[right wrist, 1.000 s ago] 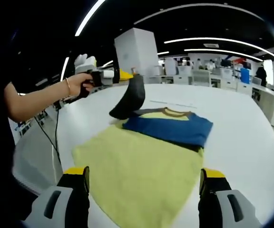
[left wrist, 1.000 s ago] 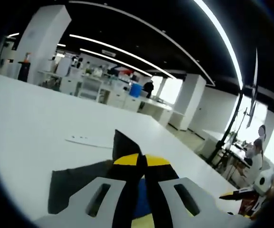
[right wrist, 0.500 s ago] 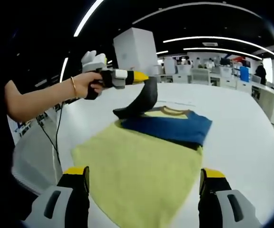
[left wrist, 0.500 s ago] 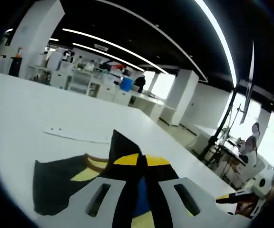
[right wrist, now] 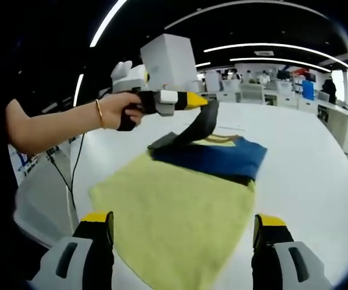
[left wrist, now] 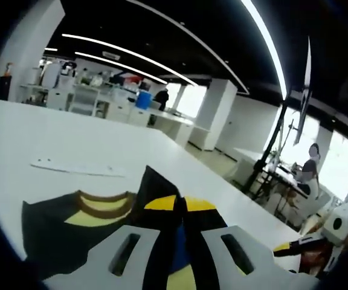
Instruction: Fold the garment on the visible template until the final outline fits inside the template.
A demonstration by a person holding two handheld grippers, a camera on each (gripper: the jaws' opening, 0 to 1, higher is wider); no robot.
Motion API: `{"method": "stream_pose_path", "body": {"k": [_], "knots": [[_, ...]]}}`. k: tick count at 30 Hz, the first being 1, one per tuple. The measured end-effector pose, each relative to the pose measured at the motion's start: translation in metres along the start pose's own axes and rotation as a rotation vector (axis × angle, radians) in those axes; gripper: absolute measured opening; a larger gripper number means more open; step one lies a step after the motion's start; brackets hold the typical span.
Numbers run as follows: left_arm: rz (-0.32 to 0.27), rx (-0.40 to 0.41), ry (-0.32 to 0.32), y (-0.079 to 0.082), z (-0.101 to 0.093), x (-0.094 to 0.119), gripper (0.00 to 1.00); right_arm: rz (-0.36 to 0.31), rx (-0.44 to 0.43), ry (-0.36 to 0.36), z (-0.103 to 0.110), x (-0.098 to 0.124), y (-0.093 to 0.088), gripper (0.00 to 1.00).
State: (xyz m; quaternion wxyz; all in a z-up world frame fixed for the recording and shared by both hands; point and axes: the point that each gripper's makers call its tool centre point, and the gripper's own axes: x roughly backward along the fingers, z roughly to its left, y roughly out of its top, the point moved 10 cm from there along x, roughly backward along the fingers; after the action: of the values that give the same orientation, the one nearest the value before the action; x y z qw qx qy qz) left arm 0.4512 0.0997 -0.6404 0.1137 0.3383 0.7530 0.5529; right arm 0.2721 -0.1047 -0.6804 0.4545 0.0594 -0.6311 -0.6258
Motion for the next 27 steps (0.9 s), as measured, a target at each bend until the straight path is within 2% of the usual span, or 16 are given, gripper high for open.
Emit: {"method": "stream_pose_path", "body": {"k": [11,18,27], "knots": [[0.07,-0.028,-0.034,-0.02,-0.017,-0.025,0.01,-0.001,-0.016,-0.004,0.0,-0.003,-0.004,0.95],[0.14,-0.034,-0.043,-0.038,-0.019,-0.037,0.01,0.0,-0.025,-0.014,-0.003,-0.002,-0.006,0.95],[0.199,-0.066,-0.043,-0.058,-0.021,-0.047,0.01,-0.006,-0.033,-0.006,-0.002,-0.004,-0.007,0.95]]}}
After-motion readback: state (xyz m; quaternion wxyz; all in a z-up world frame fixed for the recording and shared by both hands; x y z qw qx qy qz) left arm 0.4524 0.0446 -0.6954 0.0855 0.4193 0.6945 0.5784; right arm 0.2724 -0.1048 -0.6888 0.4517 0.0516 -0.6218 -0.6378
